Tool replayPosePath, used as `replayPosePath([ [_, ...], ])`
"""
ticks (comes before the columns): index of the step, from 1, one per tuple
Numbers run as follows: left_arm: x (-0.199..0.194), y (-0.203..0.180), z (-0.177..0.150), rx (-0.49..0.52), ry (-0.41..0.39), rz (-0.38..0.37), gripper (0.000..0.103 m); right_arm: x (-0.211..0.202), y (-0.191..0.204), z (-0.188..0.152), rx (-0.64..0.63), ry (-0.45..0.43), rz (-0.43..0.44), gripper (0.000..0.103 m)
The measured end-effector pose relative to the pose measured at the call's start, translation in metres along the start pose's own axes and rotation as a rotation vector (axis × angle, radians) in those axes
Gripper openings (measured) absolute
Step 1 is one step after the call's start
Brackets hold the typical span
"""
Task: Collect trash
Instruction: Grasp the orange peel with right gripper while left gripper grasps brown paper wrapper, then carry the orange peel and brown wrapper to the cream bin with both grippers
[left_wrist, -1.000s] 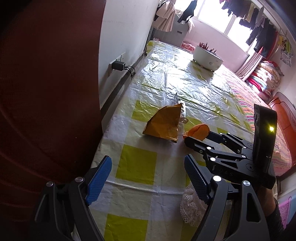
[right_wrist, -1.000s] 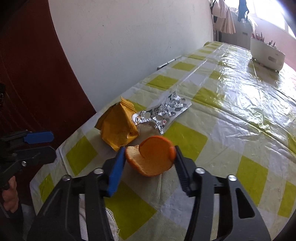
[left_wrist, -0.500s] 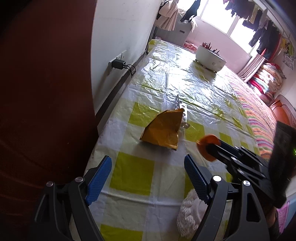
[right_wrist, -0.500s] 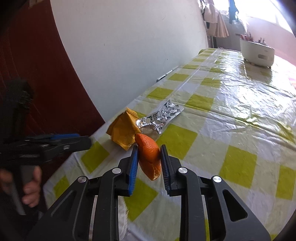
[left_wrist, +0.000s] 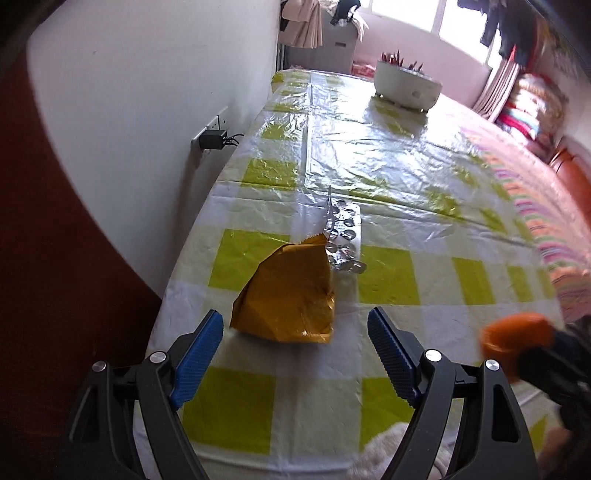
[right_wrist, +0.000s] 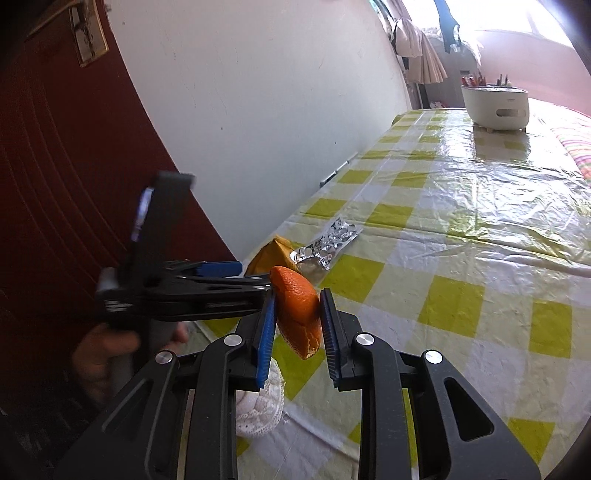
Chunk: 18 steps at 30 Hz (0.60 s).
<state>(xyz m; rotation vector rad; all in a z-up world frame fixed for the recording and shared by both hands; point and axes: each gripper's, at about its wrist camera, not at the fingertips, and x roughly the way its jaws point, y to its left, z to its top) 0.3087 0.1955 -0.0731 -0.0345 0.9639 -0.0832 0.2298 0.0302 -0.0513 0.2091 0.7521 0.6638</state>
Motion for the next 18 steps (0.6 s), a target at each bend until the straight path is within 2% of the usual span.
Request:
replayPosePath([
  [4,0.011,-0.003,0.006,0.030,0.002,0.051,0.078,-0.017,-0.006,-0.001,0.027,-0.029,0.010,0.023],
  [8,0.017,-0.004,0.010,0.034,0.000,0.052,0.078,-0.036,-0.014,-0.007,0.060,-0.062,0.012,0.023],
  [9,0.018,-0.005,0.011,0.032,-0.004,0.054,0.074,-0.041,-0.016,-0.009,0.070,-0.070,0.010,0.023],
  [10,0.020,-0.006,0.010,0.033,0.000,0.058,0.062,-0.046,-0.019,-0.012,0.083,-0.080,0.006,0.023],
  [11,0.024,-0.008,0.009,0.035,0.019,0.051,0.056,-0.051,-0.021,-0.015,0.094,-0.087,0.005,0.023],
  [15,0.023,-0.014,0.006,0.058,-0.003,0.066,0.051,-0.076,-0.025,-0.027,0.115,-0.133,-0.024,0.023],
  [18,0.020,-0.019,0.004,0.051,-0.012,0.051,0.047,-0.095,-0.027,-0.032,0.123,-0.167,-0.042,0.023],
])
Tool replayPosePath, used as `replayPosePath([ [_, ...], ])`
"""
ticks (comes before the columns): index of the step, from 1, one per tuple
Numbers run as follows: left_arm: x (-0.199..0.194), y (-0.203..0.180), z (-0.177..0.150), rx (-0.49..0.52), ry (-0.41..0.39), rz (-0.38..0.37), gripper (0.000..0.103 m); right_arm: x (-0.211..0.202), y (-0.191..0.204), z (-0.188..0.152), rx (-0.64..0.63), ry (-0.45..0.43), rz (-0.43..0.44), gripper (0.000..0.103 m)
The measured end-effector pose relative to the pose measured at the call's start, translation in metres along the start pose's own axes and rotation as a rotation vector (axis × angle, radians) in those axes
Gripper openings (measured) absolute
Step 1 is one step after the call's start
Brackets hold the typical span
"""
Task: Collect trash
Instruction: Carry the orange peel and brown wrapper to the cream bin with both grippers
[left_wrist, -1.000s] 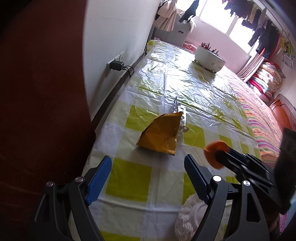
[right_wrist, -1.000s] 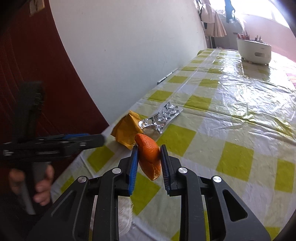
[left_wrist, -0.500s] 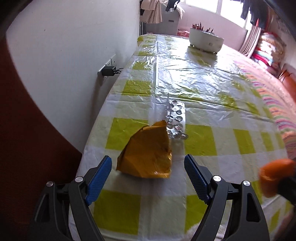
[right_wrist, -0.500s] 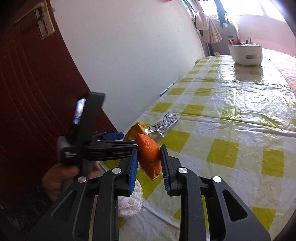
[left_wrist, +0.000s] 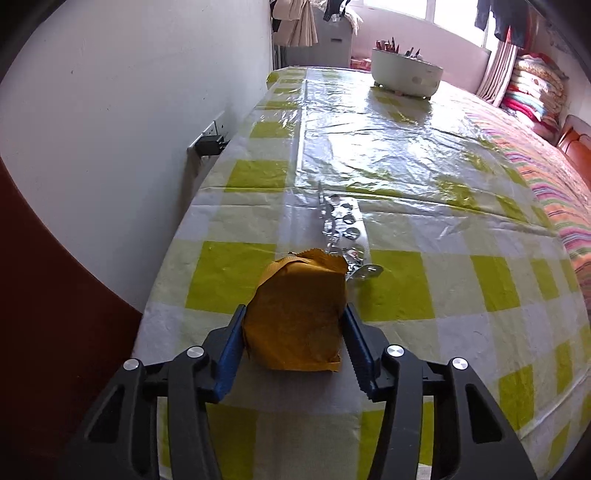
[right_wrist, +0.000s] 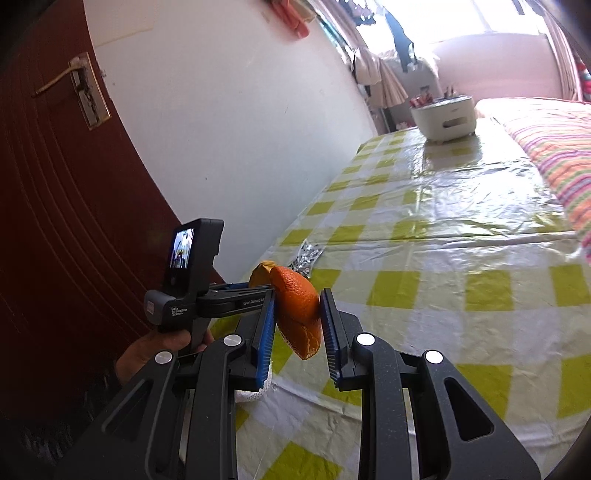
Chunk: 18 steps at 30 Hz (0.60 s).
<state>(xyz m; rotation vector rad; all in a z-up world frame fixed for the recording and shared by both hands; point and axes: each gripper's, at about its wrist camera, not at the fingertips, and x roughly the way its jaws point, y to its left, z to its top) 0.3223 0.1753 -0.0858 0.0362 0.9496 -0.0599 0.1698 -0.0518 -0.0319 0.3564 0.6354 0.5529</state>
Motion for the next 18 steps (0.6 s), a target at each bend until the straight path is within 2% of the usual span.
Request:
replayPosePath([
  [7,-0.030,-0.029,-0.001,0.023,-0.074,-0.031,0.040,-0.036,-0.003,0.001,-0.015,-0.081,-0.061,0.023],
  [14,-0.068,-0.081,-0.008,0.087,-0.152,-0.117,0.039,-0.053,-0.006,-0.009,-0.010,-0.146,-0.125,0.023],
  [18,-0.087,-0.116,-0.015,0.119,-0.190,-0.191,0.039,-0.070,-0.010,-0.014,0.008,-0.188,-0.153,0.023],
])
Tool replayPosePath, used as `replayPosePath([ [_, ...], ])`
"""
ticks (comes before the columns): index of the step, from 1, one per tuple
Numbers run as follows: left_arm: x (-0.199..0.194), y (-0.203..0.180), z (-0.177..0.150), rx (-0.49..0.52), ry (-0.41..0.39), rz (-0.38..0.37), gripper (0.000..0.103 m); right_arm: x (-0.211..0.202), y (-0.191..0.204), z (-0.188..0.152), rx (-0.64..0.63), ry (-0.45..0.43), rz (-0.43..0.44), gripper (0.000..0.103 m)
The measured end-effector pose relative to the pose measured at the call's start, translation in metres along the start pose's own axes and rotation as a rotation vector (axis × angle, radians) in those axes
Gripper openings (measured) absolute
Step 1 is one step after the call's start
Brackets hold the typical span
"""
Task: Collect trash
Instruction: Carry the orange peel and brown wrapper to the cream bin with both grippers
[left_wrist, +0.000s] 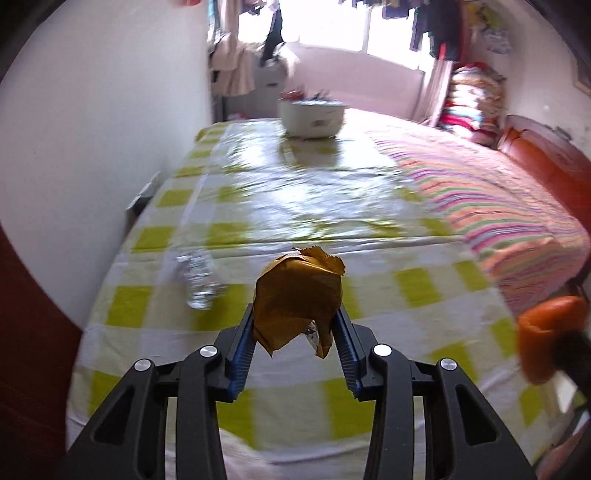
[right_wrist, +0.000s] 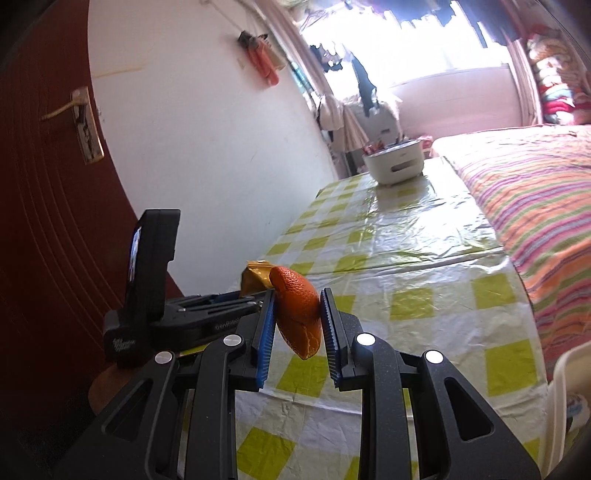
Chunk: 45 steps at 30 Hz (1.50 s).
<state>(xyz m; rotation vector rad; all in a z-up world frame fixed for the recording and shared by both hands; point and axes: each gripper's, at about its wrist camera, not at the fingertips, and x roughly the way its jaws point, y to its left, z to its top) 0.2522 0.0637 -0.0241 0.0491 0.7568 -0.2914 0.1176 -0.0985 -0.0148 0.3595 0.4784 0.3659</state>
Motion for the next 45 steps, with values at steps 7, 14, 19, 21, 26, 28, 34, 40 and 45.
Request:
replayPosePath([
  [7,-0.017,-0.059,-0.004,0.067,-0.030,-0.122,0.039,-0.028,-0.012,-0.003,0.021,-0.063,-0.055,0.023],
  [14,-0.013,-0.089,-0.008,0.100,-0.010,-0.176,0.039,-0.054,-0.027,-0.003,0.039,-0.110,-0.094,0.023],
  [19,-0.011,-0.107,-0.009,0.125,-0.005,-0.199,0.039,-0.068,-0.039,-0.001,0.061,-0.136,-0.110,0.023],
  [21,-0.009,-0.116,-0.010,0.139,0.000,-0.208,0.039,-0.073,-0.042,0.000,0.069,-0.149,-0.116,0.024],
  [26,-0.006,-0.137,-0.011,0.159,0.012,-0.240,0.039,-0.085,-0.046,0.002,0.071,-0.172,-0.125,0.023],
  [28,-0.005,-0.144,-0.011,0.168,0.016,-0.252,0.039,-0.090,-0.049,0.002,0.068,-0.182,-0.137,0.023],
  [34,-0.003,-0.170,-0.014,0.204,0.028,-0.290,0.039,-0.110,-0.066,0.000,0.078,-0.210,-0.175,0.023],
  [40,-0.002,-0.195,-0.018,0.234,0.039,-0.327,0.039,-0.130,-0.095,-0.001,0.113,-0.238,-0.239,0.024],
  [45,-0.003,-0.214,-0.022,0.266,0.045,-0.360,0.039,-0.142,-0.114,-0.004,0.134,-0.252,-0.294,0.024],
])
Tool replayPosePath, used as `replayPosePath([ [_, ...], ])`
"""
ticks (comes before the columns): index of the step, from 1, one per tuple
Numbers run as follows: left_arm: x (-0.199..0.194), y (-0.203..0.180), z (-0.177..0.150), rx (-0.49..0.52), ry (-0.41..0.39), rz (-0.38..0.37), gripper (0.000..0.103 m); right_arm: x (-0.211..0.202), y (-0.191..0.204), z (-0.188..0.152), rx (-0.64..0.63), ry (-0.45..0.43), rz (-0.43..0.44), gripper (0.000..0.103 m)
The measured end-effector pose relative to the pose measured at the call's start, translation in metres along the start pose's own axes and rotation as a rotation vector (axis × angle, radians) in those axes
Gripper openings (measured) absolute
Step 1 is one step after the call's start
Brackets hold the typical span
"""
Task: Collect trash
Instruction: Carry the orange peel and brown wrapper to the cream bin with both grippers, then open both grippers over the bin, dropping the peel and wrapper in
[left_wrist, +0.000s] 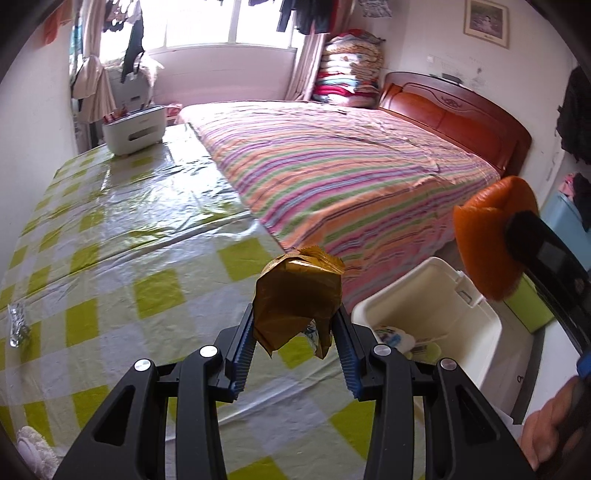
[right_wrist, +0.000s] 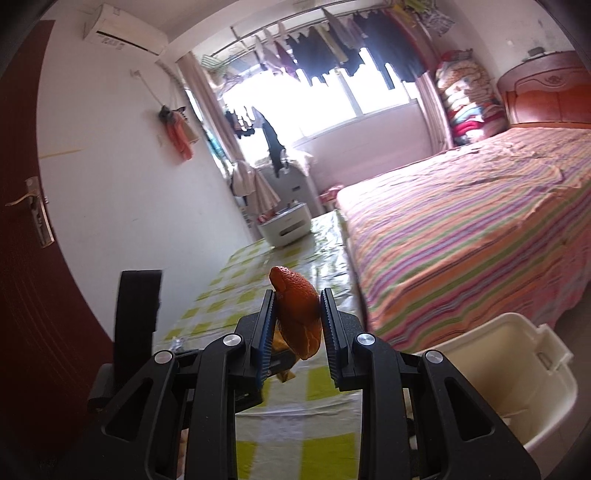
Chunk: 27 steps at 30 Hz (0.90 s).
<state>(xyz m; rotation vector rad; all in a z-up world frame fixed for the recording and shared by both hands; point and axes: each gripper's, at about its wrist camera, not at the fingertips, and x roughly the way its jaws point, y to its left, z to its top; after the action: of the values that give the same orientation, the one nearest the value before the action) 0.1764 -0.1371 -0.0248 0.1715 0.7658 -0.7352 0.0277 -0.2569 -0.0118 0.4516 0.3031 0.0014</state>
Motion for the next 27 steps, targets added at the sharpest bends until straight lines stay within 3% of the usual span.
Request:
replayPosePath([
  [19,0.005,-0.043,-0.006,0.076,0.029,-0.080,0.039,-0.020,-0.055,-0.015,0.061,-0.004,-0.200,0.030],
  [22,0.006,-0.047,-0.007,0.081,0.034,-0.086,0.039,-0.019,-0.058,-0.018,0.080,0.003,-0.207,0.042],
  [24,0.008,-0.048,-0.007,0.083,0.038,-0.088,0.040,-0.020,-0.060,-0.017,0.092,-0.004,-0.226,0.056],
  [27,0.011,-0.051,-0.007,0.086,0.044,-0.093,0.040,-0.025,-0.063,-0.014,0.110,-0.025,-0.233,0.065],
])
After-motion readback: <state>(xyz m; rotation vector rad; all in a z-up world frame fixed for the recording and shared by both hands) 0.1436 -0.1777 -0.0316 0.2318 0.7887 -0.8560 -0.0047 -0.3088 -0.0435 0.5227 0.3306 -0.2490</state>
